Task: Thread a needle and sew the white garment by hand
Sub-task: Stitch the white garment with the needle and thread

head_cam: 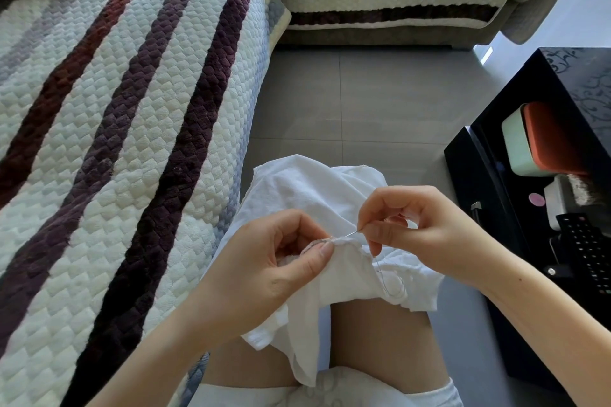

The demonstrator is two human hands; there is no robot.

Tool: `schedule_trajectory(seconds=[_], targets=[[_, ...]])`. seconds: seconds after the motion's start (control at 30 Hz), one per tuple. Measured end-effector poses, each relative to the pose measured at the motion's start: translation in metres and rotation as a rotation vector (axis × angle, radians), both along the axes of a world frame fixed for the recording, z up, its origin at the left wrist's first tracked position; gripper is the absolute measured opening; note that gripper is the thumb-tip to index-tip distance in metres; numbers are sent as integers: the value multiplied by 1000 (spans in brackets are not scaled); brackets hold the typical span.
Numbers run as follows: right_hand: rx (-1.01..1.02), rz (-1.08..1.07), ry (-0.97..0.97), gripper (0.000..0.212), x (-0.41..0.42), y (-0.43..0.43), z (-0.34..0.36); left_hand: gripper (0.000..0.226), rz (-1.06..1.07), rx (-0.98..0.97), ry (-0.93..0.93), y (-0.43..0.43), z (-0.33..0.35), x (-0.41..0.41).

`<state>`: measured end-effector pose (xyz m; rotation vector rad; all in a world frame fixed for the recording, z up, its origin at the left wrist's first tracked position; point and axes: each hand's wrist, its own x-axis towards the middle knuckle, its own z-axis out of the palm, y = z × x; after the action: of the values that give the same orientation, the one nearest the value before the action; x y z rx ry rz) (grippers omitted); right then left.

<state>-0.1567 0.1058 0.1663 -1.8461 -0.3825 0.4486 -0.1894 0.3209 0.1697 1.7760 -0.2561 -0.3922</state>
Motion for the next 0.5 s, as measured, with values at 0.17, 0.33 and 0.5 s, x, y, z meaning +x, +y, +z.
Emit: schedule_trajectory(seconds=[0.17, 0.33, 0.5], targets=[[6, 5, 21, 13, 0, -1, -2, 23, 8, -4, 25, 1, -1, 0], [22, 6, 26, 11, -1, -1, -3, 24, -5, -1, 34, 1, -1, 1], [86, 18, 63, 10, -2, -1, -3, 23, -28, -17, 65, 2, -1, 1]])
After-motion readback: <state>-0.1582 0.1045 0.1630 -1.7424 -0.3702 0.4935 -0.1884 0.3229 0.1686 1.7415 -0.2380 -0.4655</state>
